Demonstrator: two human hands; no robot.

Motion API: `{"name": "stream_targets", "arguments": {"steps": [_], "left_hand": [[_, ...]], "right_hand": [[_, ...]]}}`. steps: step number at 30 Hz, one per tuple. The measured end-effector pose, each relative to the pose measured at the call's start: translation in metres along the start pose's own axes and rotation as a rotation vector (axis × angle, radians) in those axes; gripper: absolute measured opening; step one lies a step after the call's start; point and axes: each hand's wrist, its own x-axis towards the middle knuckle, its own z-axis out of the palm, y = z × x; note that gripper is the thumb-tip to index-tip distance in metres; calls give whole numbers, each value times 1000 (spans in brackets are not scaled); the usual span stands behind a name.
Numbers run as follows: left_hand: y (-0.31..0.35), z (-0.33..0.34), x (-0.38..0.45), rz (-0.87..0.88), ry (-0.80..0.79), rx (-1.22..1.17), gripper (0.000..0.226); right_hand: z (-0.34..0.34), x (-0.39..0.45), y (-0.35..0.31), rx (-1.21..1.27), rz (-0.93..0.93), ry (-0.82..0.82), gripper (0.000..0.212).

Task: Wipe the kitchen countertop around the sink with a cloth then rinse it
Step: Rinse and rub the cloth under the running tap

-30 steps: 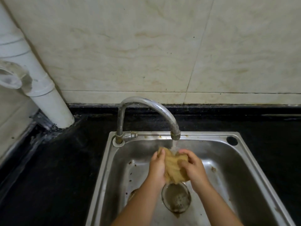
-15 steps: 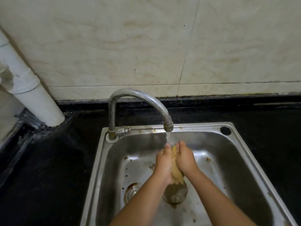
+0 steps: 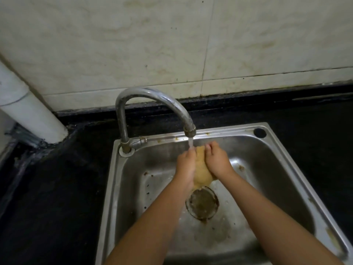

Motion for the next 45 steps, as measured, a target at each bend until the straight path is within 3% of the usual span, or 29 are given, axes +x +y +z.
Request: {"name": "stream_targets", "arguments": {"steps": [4, 11, 16, 19, 23, 26, 29, 33, 38, 45], "left_hand": [[-1, -10, 12, 38, 101, 5, 35], [-2, -11, 13, 83, 124, 67, 42], [-5, -7, 11, 43, 149, 7, 47], [-4, 2, -5, 66, 48, 77, 41], [2, 0, -9, 202, 66, 232, 42], [5, -12, 8, 156, 97, 186, 44], [5, -12, 4, 133, 107, 145, 44], [9, 1, -17, 207, 22, 196, 39], [11, -14, 10, 138, 53, 116, 43], [-2, 0, -13, 183, -20, 190, 36]], "right_hand": [[0, -17, -2, 244, 111, -114, 41], [6, -34, -11, 410, 99, -164, 36], [17, -40, -11, 14, -173, -15, 44], [11, -19, -6, 33, -86, 85, 43], [5, -9, -7, -29, -56, 54, 42], [14, -33, -12, 68, -113, -54, 44], [18, -31, -11, 43, -138, 11, 44], [13, -4, -5, 65, -17, 125, 39], [24, -27, -17, 158, -82, 27, 42], [11, -6, -4, 73, 15, 123, 43]]}}
